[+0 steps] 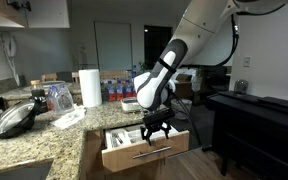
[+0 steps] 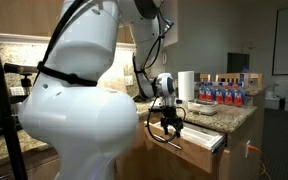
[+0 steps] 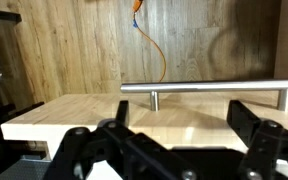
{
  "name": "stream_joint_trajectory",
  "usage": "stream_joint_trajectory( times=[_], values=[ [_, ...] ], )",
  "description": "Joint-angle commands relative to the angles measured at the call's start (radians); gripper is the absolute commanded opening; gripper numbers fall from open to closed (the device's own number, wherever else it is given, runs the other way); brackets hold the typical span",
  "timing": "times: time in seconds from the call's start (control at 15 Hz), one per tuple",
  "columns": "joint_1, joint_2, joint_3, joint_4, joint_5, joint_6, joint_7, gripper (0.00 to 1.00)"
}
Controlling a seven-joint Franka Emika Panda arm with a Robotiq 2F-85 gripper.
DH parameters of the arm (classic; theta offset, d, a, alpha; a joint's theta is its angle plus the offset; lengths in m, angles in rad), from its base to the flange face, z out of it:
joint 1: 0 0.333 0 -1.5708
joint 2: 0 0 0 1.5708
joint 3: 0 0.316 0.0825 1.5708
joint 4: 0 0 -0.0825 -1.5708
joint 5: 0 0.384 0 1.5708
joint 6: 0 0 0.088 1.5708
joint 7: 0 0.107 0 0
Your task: Push the open drawer closed
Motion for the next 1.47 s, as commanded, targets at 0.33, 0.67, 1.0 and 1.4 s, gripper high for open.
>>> stream_joint_trajectory(
  times=[0.33,0.67,1.0,1.4],
  values=[
    [0.042,0.058,-0.045,-0.016,-0.156,0.133,0.146,1.0],
    [0.091,0.071,-0.109,-0.063,-0.248,0.394,0.282,1.0],
    [0.199,0.107,-0.242,-0.087,-0.339,0.583,0.427,1.0],
    [0.341,0.134,-0.393,-0.105,-0.397,0.667,0.562,1.0]
  ],
)
